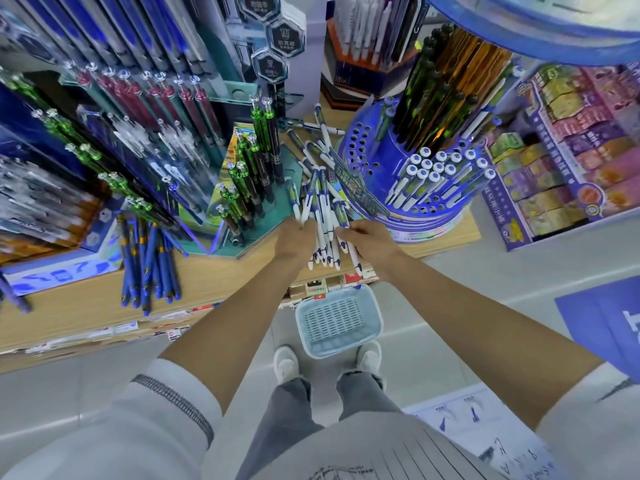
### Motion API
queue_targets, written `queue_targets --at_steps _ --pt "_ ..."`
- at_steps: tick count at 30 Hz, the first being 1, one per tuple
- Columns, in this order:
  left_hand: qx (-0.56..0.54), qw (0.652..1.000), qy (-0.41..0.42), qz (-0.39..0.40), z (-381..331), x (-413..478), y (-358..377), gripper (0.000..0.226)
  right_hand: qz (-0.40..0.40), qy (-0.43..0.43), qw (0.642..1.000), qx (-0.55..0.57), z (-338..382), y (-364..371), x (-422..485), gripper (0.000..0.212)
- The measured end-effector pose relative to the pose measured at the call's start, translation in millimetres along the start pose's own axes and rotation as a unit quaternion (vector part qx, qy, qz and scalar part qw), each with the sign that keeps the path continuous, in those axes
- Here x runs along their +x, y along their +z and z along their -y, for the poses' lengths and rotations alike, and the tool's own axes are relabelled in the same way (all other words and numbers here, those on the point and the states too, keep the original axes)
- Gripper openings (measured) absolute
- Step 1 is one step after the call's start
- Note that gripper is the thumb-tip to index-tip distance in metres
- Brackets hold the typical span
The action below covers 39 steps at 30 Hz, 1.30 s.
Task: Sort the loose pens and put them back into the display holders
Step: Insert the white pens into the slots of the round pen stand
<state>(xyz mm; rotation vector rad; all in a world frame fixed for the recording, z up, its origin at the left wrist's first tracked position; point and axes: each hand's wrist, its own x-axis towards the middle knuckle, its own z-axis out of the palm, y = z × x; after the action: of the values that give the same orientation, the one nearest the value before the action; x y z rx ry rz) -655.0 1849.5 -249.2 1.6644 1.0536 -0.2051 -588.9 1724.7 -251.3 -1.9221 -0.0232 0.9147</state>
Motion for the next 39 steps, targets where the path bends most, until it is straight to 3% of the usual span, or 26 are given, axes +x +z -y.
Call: queue_targets --at_steps 2,4,10,14,23,29,32,35,39 --pt "-0.005 1.000 0.003 -0.004 1 1 0 0.069 -0.008 -0.007 1.000 0.003 -1 0 0 0.029" --pt "-0.025 0.999 0.019 -0.006 4 3 0 0.068 -0.014 -0.014 1.000 0.010 -2 -1 -1 0.029" --pt "-0.075 0.995 0.057 0.030 4 -13 -5 0.014 -0.009 -0.014 0.998 0.067 -3 -5 -10 0.015" --pt "-0.067 0.995 0.062 0.049 10 -12 -10 0.006 -0.002 -0.015 0.996 0.088 -7 -9 -18 0.013" --pt "-0.103 0.992 0.058 0.046 18 -21 -8 0.033 -0.012 -0.009 0.993 0.114 -11 -5 -31 0.008" --pt "-0.100 0.986 0.089 0.097 24 -32 -17 0.017 -0.010 -0.020 0.992 0.121 -16 -8 -41 0.006" --pt "-0.148 0.981 0.060 0.108 20 -39 -19 0.007 -0.005 -0.031 0.990 0.138 -13 -7 -49 0.007" --pt "-0.191 0.974 0.041 0.112 13 -48 -18 0.017 0.019 -0.050 0.991 0.125 -12 -5 -59 0.004" --pt "-0.168 0.971 0.104 0.138 6 -61 -17 0.014 0.050 -0.066 0.987 0.138 -9 -4 -72 0.015"
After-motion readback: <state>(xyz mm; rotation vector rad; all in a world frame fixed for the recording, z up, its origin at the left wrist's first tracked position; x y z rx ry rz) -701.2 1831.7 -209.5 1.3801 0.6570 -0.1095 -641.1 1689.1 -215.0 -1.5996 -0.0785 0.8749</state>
